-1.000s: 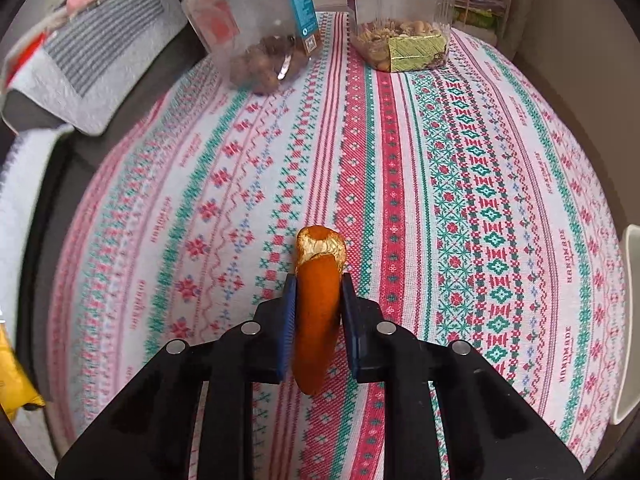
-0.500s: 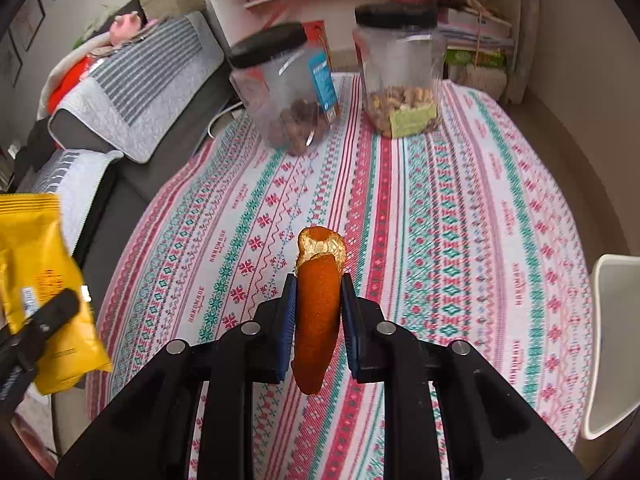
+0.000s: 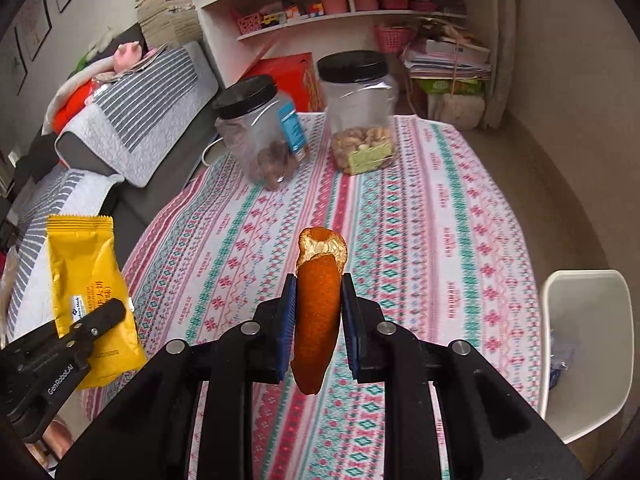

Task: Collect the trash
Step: 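Grasp the orange carrot-shaped peel with the right gripper while the left gripper holds the packet, then carry the orange peel to the white bin and release it with the right gripper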

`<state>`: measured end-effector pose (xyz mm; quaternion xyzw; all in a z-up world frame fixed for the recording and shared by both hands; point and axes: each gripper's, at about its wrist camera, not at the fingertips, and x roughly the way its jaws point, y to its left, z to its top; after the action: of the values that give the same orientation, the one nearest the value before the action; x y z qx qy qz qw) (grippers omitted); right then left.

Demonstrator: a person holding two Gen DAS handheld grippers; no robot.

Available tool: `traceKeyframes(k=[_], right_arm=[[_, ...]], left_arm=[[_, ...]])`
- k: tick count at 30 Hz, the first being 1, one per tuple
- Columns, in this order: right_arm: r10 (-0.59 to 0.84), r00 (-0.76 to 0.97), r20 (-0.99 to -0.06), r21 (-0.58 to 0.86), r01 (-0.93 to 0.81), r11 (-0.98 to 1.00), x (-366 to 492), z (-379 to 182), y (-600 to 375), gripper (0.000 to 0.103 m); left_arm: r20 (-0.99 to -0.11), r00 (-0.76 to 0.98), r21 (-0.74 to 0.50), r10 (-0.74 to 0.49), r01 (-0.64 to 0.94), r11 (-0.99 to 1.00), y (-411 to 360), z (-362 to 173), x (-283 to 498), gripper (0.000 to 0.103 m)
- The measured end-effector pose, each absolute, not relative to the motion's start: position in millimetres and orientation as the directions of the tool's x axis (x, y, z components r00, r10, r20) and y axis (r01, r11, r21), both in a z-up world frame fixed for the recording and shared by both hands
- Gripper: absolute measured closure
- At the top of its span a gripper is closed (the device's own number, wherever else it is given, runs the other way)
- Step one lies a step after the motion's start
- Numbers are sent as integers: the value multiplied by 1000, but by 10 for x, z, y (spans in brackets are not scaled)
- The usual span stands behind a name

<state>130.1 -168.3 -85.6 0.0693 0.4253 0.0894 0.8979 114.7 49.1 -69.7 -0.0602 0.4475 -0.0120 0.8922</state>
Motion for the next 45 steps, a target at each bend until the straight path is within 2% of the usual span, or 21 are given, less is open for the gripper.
traceKeyframes(k=[16, 32, 39, 40, 41, 45], right_arm=[[152, 682, -715, 216, 9, 976, 1180, -644, -2356, 82], [-24, 701, -713, 169, 205, 964, 958, -564, -3356, 81], [-97, 698, -710, 201, 333, 921, 784, -482, -3845, 81], [-111, 699, -706, 213, 359, 909, 742, -458, -3941, 73], [-122, 702, -702, 224, 380, 897, 707, -441, -4017, 60], [-160, 730, -664, 278, 440, 854, 529, -319, -4290, 39]], left_arm=[[-805, 582, -122, -110, 19, 992, 7, -833, 1192, 97], [-828, 541, -121, -147, 83, 989, -456, -1032, 1113, 97], [-815, 547, -113, -190, 172, 979, -814, -985, 1050, 97], [-813, 549, -107, -194, 187, 977, -884, -973, 1042, 97], [-811, 550, -101, -197, 200, 975, -951, -962, 1031, 97], [-811, 536, -118, -235, 243, 963, -1280, -920, 1052, 97]])
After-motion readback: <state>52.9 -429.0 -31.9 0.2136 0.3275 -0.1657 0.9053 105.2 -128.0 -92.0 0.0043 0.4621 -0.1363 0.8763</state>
